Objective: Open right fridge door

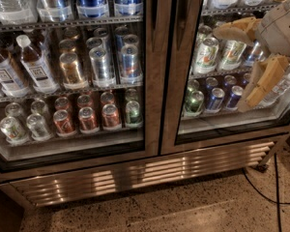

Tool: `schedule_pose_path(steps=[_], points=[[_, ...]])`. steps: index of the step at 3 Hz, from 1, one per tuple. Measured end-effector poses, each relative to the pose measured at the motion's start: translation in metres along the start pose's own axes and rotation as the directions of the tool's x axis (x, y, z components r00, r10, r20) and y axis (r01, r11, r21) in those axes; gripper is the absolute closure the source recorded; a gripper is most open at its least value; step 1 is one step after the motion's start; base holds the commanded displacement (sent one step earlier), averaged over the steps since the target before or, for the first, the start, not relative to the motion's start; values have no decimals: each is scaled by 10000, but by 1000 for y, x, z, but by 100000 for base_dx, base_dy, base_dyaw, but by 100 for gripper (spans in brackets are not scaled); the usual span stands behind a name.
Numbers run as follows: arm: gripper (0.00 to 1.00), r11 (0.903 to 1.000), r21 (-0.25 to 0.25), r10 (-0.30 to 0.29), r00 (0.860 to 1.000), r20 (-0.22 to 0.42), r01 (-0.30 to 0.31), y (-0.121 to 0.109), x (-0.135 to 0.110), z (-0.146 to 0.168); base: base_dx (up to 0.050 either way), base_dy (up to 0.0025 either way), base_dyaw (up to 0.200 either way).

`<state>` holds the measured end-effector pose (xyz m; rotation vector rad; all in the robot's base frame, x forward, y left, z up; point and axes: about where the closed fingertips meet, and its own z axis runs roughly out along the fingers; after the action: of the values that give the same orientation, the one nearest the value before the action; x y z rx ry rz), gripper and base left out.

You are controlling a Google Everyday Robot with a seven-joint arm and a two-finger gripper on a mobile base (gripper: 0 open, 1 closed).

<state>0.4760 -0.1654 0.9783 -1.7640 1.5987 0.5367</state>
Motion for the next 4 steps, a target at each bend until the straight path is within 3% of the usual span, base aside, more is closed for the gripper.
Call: schedule_pose_path(steps=[1, 2, 3, 4], points=[[0, 10000, 0, 0, 10000, 1, 0, 0, 0, 0, 0, 0, 0], [0, 9996, -254, -120, 9938, 1105, 149, -1, -1, 3, 0, 0, 0], [0, 9947, -776, -343, 9274, 3724, 679, -1, 4, 10, 0, 0, 0], [0, 9886, -1011, -301, 8047, 5929, 1114, -4, 0, 9, 0, 0, 0]])
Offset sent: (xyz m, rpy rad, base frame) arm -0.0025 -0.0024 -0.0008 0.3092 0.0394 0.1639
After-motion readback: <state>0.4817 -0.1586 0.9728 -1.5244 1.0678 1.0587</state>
